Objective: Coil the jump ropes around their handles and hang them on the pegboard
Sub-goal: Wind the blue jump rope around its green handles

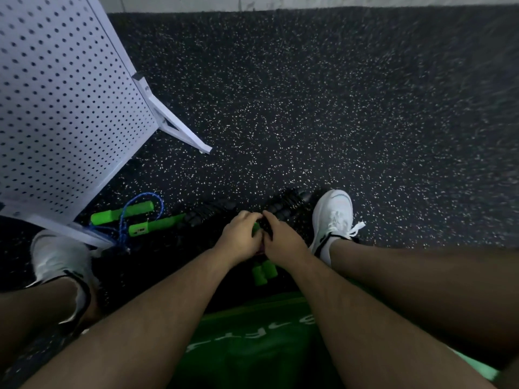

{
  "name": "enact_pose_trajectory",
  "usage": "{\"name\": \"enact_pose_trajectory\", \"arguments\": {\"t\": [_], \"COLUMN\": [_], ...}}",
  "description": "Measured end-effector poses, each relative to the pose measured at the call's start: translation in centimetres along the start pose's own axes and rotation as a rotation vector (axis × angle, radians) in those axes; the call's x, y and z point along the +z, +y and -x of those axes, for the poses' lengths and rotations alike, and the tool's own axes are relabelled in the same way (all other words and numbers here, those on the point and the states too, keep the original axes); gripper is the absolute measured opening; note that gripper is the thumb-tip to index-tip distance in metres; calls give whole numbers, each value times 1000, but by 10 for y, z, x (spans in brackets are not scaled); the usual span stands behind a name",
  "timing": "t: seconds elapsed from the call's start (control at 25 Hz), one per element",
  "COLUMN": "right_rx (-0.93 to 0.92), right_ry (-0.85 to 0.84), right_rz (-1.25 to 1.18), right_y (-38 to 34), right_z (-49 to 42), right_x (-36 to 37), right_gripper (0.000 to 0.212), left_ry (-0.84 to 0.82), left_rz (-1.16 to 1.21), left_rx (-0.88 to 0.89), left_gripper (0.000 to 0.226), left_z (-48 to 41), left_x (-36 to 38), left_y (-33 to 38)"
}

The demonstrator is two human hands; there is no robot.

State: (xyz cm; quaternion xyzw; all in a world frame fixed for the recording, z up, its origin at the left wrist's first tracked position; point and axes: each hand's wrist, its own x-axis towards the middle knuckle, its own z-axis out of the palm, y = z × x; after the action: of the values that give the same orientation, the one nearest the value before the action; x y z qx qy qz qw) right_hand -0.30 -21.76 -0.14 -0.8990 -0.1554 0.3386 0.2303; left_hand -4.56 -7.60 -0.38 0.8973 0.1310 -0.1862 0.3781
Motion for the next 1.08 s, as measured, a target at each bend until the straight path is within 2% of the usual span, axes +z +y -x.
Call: {"name": "enact_pose_trajectory", "arguments": {"t": [0.12, 0.24, 0.32, 0.48, 0.68, 0.8, 0.92, 1.0, 1.08], "right_rx": [27, -7, 0, 109, 220, 226, 272, 292, 285], "right_ry": [-32, -22, 10, -41, -36, -47, 33, 71, 104], "right_rz": [-11, 54, 139, 210, 127, -87, -330, -470, -507], "right_y": [6, 1, 1, 13, 27, 36, 39, 32, 24], "right_z": [-7, -16, -25, -35, -33, -39, -43, -45, -46], "right_x": [7, 17, 17, 12, 9, 1, -1, -1, -4], "right_gripper": [59, 55, 54, 61, 71, 73, 66, 56, 36], "left_ry": [3, 143, 200, 125, 216, 253, 296, 277, 248], "left_rz": [-135, -280, -351, -360, -489, -348, -199, -168, -241], "left_rx": [-12, -91, -162, -328, -407, -414, -290, -224, -175], "left_gripper": [45, 44, 52, 68, 76, 69, 62, 61, 62], "left_z": [-7, -8, -7, -8, -22, -24, -23, -25, -27], "left_x": [8, -2, -13, -25, -32, -35, -30, -26, -21], "left_y": [-6, -24, -42, -66, -69, -72, -70, -64, -55]}}
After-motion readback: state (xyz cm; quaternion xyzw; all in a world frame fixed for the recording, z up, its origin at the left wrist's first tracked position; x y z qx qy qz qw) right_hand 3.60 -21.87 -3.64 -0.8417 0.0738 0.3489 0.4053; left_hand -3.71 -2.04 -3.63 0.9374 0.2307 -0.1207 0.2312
